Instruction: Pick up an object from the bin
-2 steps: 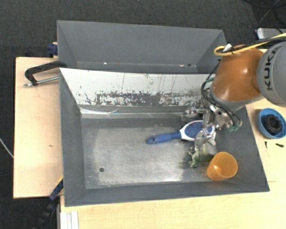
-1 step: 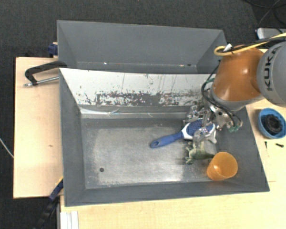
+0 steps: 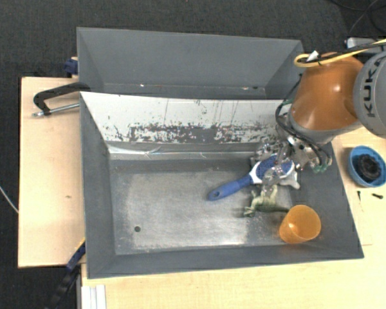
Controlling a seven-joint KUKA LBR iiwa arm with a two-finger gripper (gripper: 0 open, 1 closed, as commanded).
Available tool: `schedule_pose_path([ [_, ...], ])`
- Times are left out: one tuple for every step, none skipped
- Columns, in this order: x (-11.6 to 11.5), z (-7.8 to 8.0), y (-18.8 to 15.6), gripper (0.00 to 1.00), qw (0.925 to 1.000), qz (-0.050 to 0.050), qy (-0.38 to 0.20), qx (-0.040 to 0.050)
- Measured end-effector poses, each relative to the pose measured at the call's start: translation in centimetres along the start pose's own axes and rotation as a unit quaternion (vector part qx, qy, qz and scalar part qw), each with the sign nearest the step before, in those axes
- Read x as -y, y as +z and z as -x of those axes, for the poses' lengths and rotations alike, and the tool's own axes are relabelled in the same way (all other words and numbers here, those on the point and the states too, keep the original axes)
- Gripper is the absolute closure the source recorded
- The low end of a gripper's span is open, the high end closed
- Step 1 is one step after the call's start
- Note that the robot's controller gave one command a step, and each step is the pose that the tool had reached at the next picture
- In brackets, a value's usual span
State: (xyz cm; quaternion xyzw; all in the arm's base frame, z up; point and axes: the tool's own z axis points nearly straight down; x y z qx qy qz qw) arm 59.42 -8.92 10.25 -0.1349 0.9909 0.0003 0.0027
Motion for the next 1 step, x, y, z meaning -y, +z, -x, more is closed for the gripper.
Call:
schedule_pose_path([
  [-0.02, 0.26, -5.44, 1.0, 1.0, -0.001, 0.0, 0.0023],
])
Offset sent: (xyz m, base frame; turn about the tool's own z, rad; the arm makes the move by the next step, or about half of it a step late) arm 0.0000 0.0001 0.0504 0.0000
